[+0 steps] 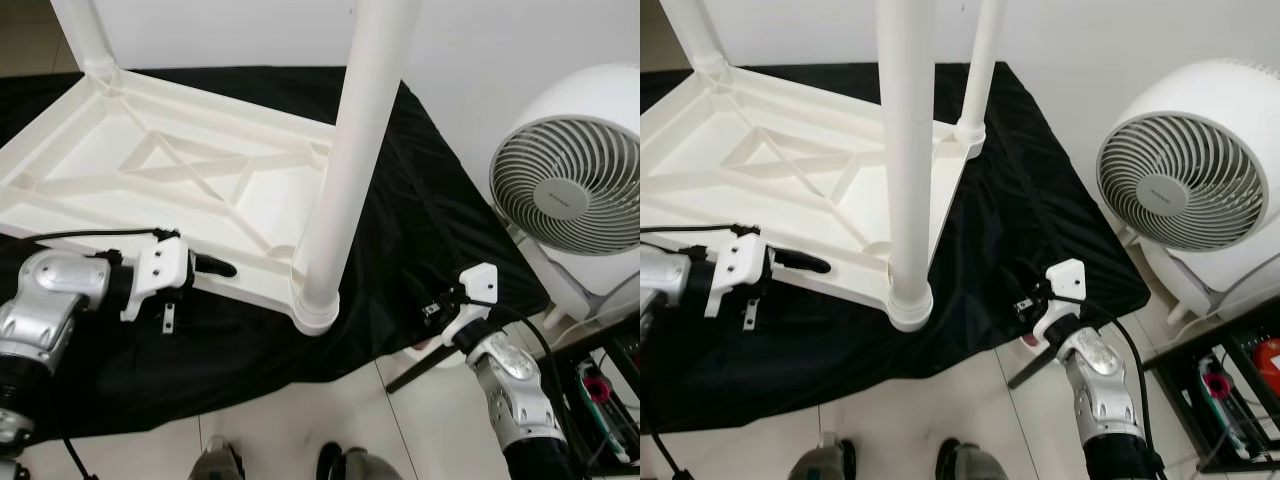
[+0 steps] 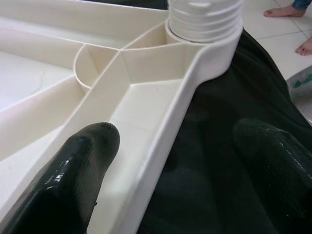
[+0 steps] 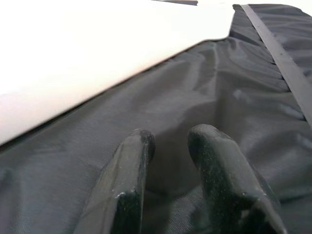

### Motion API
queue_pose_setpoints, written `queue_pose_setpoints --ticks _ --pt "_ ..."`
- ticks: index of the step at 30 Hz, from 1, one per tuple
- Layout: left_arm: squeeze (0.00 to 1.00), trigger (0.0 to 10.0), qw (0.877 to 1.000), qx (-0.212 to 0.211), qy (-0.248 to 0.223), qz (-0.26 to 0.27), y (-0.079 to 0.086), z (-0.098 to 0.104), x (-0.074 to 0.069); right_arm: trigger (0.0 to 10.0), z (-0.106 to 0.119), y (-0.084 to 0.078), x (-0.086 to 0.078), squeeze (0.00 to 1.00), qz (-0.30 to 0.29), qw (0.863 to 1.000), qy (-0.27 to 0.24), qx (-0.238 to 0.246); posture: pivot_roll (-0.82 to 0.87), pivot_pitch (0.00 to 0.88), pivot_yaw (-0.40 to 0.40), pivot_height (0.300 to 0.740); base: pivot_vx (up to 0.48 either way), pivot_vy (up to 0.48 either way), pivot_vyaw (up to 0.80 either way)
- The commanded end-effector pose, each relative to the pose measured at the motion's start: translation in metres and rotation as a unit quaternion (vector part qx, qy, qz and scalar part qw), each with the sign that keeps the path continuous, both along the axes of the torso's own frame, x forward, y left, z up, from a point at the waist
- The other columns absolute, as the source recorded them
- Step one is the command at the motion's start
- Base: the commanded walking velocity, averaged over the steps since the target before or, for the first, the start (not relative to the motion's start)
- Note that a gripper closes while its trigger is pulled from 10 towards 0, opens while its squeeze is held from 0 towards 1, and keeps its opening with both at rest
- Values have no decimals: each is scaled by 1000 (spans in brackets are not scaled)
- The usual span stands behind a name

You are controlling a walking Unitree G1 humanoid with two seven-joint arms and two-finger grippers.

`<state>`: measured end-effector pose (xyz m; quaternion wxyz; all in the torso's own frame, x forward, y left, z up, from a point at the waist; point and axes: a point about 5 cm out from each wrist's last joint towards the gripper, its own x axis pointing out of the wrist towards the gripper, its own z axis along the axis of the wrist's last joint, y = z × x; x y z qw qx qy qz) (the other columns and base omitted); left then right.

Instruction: Building children table

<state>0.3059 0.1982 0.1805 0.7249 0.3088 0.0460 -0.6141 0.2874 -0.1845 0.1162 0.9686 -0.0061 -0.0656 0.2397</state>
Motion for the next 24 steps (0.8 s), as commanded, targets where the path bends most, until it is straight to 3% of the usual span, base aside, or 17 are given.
queue_pose_setpoints --ticks 1,8,9,12,13,14,15,16,20,21,22,24 --pt "0 10000 1000 20 4 7 -1 -6 5 10000 -4 -3 -4 0 -6 1000 10 -2 142 132 -47 740 0 0 0" --pt "0 9922 999 41 12 32 -1 -10 19 10000 -4 -7 -8 0 -18 1000 9 -2 127 137 -37 740 0 0 0" --pt "0 4627 998 50 12 34 0 -11 20 10000 -5 -8 -9 0 -21 1000 9 -1 122 139 -32 740 0 0 0" --pt "0 4627 998 57 11 34 1 -11 21 10000 -5 -8 -10 0 -22 1000 10 -1 122 139 -32 740 0 0 0" --pt "0 4157 997 61 13 35 2 -11 22 10000 -6 -9 -11 0 -24 1000 10 -2 119 140 -28 740 0 0 0" --pt "0 2980 997 60 9 37 3 -11 23 10000 -6 -9 -12 0 -27 1000 10 -2 114 143 -20 740 0 0 0" --pt "0 2980 997 60 9 37 3 -11 23 10000 -6 -9 -12 0 -27 1000 10 -2 114 143 -20 740 0 0 0" --pt "0 2157 997 60 5 40 3 -10 25 10000 -6 -10 -12 0 -30 1000 10 -2 113 145 -19 740 0 0 0" --pt "0 2235 997 59 1 40 5 -8 27 10000 -6 -11 -13 0 -34 999 10 -2 112 149 -12 740 0 0 0" --pt "0 1176 997 58 2 42 5 -7 28 10000 -6 -11 -14 0 -37 999 11 -1 113 151 -12 740 0 0 0" --pt "0 2000 998 57 2 41 5 -7 28 10000 -6 -11 -14 0 -39 999 11 -1 115 153 -12 740 0 0 0" --pt "0 2000 998 57 2 41 5 -7 28 10000 -6 -11 -14 0 -39 999 11 -1 115 153 -12 740 0 0 0"
